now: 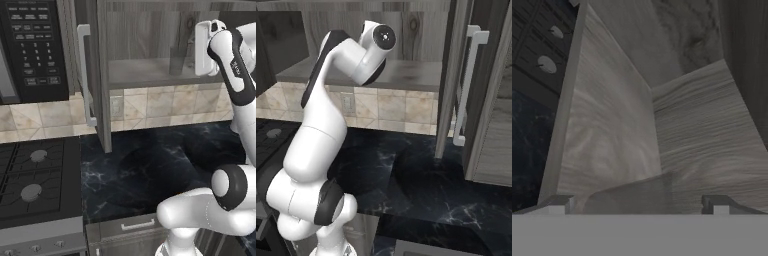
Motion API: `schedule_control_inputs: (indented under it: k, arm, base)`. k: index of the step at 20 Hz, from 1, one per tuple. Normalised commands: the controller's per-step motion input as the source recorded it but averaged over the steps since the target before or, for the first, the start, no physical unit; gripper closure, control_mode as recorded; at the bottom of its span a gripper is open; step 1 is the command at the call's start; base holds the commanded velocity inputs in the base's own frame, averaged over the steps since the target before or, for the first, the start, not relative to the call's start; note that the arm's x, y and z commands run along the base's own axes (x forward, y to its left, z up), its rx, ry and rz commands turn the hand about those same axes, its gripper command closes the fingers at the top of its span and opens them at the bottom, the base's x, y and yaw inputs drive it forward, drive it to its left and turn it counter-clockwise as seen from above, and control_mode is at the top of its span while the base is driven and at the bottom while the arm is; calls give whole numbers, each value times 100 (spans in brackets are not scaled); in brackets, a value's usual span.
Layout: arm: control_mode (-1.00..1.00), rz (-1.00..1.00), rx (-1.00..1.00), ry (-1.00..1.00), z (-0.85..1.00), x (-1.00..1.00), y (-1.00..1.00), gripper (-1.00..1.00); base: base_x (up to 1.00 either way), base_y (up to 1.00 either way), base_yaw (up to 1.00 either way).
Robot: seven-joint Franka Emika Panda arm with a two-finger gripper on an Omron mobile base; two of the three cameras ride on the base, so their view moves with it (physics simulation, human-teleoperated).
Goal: There is a bowl on the dining counter. Grab a lemon wedge from the fridge and place it in the bowl. Then get the liquor bottle and glass cup from the cabinet and place them next to the bowl.
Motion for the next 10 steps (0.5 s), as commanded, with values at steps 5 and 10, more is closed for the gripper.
schedule_control_inputs:
  k: [5, 10]
  arm:
    - [-100, 0, 0, 0, 0, 7, 0, -100]
    - [-100, 0, 0, 0, 0, 16, 0, -100]
  base:
    - [0, 0, 0]
    - [0, 0, 0]
